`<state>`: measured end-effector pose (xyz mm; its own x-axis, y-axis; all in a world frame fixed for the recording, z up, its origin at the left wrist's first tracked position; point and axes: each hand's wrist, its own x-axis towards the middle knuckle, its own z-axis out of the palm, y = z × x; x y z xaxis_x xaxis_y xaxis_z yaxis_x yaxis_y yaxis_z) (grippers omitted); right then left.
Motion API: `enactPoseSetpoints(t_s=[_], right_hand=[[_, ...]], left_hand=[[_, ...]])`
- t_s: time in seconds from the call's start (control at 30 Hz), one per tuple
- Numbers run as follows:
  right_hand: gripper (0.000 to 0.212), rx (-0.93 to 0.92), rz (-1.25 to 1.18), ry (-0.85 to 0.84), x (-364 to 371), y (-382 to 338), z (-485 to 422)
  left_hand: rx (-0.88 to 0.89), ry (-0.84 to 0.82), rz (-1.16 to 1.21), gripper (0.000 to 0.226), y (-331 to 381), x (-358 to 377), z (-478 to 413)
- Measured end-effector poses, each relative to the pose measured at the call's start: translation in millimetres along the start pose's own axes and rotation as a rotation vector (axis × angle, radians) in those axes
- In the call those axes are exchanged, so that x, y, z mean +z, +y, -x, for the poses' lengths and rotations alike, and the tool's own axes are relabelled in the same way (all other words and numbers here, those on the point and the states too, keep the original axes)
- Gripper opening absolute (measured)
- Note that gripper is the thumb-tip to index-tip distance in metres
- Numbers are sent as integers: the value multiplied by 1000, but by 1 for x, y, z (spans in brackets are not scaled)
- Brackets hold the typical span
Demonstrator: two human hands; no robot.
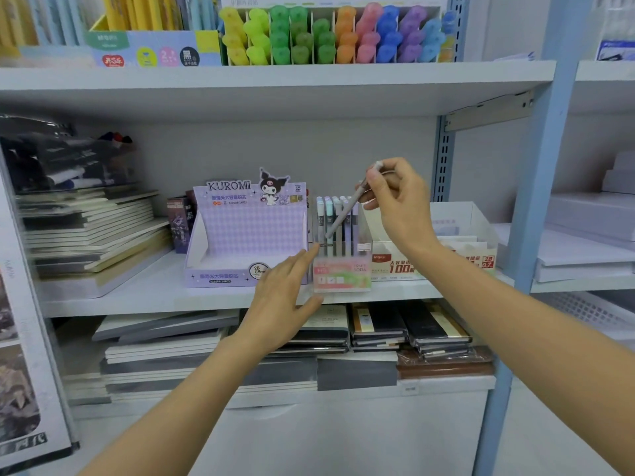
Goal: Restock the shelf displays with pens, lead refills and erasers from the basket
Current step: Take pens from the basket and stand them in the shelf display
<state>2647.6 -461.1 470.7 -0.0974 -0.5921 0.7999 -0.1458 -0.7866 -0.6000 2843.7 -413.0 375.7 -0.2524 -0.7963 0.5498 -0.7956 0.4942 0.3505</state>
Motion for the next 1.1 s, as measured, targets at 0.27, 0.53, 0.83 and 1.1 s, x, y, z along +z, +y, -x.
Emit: enactPoseSetpoints(t_s=[0.27,0.53,0.83,1.1], right_hand=[[10,53,123,-231,19,24,8],[10,28,194,-318,30,26,3],[13,-25,281,-344,42,34,4],[34,-75,388,-246,36,28,12]], left_hand=[[12,19,-263,81,-17,6,-1],[44,65,-361,87,-26,9,-2],[41,154,-432,79,-16,20,1],[57,134,-521,79,-16,18,2]])
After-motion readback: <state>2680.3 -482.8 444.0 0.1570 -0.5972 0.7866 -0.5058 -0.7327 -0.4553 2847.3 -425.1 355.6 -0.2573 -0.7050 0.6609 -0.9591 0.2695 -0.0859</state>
